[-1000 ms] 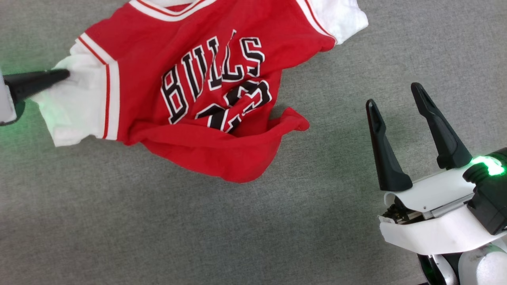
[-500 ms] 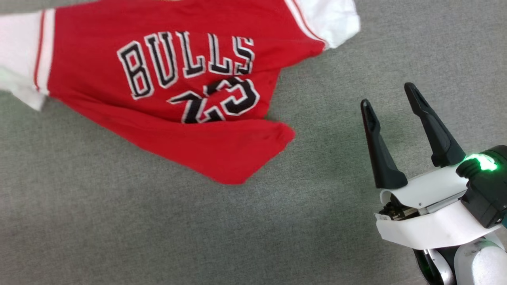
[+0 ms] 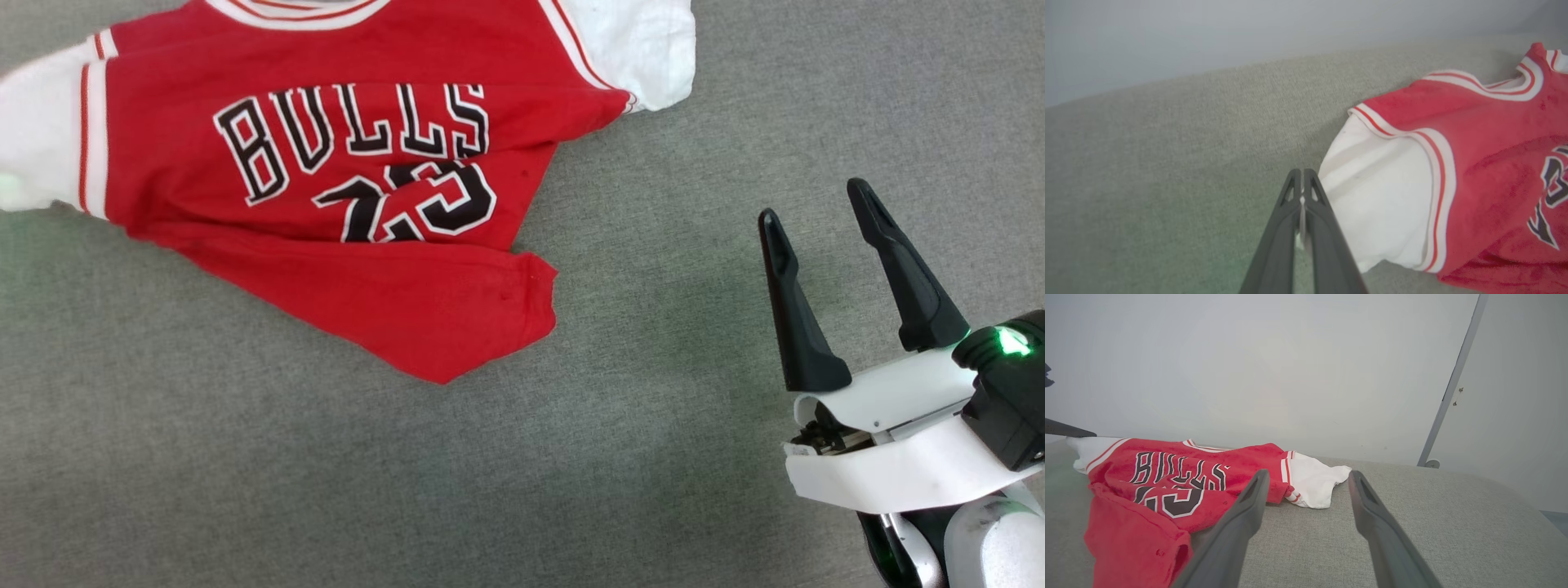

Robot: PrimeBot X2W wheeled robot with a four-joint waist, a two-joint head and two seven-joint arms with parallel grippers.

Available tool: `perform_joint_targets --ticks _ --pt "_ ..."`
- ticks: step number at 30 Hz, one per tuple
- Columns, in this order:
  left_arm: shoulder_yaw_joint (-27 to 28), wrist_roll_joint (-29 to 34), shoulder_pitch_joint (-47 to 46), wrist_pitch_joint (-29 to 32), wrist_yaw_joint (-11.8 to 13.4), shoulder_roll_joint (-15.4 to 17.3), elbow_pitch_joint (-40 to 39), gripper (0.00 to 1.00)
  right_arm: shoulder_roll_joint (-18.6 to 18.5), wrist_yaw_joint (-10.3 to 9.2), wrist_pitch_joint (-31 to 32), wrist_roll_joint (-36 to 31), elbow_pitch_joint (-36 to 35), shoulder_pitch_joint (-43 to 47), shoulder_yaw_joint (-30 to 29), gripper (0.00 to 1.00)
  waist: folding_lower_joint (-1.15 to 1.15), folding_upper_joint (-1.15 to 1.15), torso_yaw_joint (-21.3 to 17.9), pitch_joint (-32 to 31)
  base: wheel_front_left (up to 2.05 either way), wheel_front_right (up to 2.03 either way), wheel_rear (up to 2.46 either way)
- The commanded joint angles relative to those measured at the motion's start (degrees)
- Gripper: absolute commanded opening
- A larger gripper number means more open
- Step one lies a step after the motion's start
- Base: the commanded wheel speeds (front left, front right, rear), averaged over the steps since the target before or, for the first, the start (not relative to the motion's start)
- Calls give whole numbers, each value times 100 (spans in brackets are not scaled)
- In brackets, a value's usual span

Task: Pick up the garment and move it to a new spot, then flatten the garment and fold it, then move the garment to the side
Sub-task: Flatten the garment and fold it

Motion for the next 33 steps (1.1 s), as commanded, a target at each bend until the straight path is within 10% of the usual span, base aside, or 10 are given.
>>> perform_joint_targets --ticks 1,5,6,7,8,22,33 --pt "-62 -90 129 22 -1 19 -22 0 18 -9 -24 52 8 61 -14 100 0 0 16 -25 0 0 0" --pt "-303 -207 283 41 -1 86 -4 9 19 -9 28 72 25 62 -66 100 0 0 75 -85 0 0 0" --pt "-355 -163 298 -32 -1 86 23 37 18 -9 44 77 33 43 -63 100 0 0 94 -106 0 0 0" --pt "-419 -127 318 -100 -1 67 34 91 18 -9 54 86 43 20 -55 100 0 0 111 -128 0 0 0" --pt "-451 -114 321 -210 -1 42 33 100 18 -9 75 95 58 -7 -48 100 0 0 131 -150 0 0 0" --pt "-346 110 1066 -3163 -1 -14 -780 100 -430 -9 1459 258 884 -894 -28 100 0 0 783 -361 0 0 0" --pt "3607 2720 4022 -3188 89 -2286 -2022 100 -1945 -9 3837 1065 2215 -3080 244 100 0 0 2050 20 0 0 0"
